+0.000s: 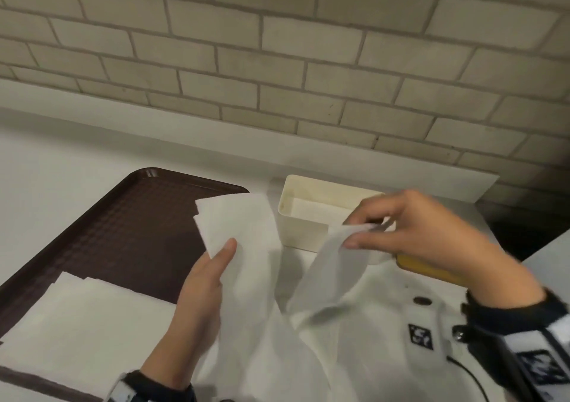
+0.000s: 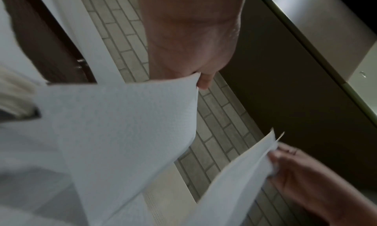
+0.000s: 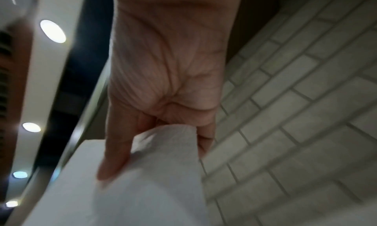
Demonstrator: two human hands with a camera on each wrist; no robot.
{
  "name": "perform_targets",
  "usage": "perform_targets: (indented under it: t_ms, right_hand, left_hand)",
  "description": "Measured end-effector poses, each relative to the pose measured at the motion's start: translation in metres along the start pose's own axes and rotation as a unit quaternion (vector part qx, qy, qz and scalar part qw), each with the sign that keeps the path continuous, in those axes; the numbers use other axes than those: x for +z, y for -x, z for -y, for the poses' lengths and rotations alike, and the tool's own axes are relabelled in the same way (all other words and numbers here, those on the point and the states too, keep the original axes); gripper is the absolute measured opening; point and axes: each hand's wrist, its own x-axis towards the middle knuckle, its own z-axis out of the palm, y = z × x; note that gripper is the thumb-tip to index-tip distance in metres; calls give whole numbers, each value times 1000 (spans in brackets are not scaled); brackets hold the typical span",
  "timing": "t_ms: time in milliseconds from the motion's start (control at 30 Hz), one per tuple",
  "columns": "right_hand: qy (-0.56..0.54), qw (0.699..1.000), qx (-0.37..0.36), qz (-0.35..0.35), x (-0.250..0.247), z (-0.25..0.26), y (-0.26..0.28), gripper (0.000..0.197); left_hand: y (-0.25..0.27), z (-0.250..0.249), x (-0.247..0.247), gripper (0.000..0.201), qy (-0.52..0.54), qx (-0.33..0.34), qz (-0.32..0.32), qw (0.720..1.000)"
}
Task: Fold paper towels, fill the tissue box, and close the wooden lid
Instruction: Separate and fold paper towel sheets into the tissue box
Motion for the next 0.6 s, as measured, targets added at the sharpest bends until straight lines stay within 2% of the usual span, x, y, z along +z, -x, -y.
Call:
perform_targets:
  t_ms: [67,167,300,400,467,533,600]
  right_hand:
    - [-18,999,-37,14,-23,25,7,15]
    - [-53,996,-74,16,-41,37,1,25]
    - [-16,1000,-24,-4,-30,14,-26,15]
    - [24,999,10,-33,-19,-6,-37,12]
    - [38,998,25,-44,-16,-13,-39,13]
    - [41,997,26,-52,-12,-16,-40,12]
    - [5,993,19,-117,-3,-22,-37,20]
  left_hand:
    - [-4,-2,17,28,-7,-14,38,999]
    - [-8,-5,42,39,-34,-52,102,993]
    - [-8,1,66,36,-58,-81,152,983]
    - [-10,8,74,58,24,-136,196,971]
    - [-11,10,76,66,43,-144,211,966]
    - [-10,13,78,60,24,-129,230,964]
    - [-9,17,80,48,-12,-90,237,967]
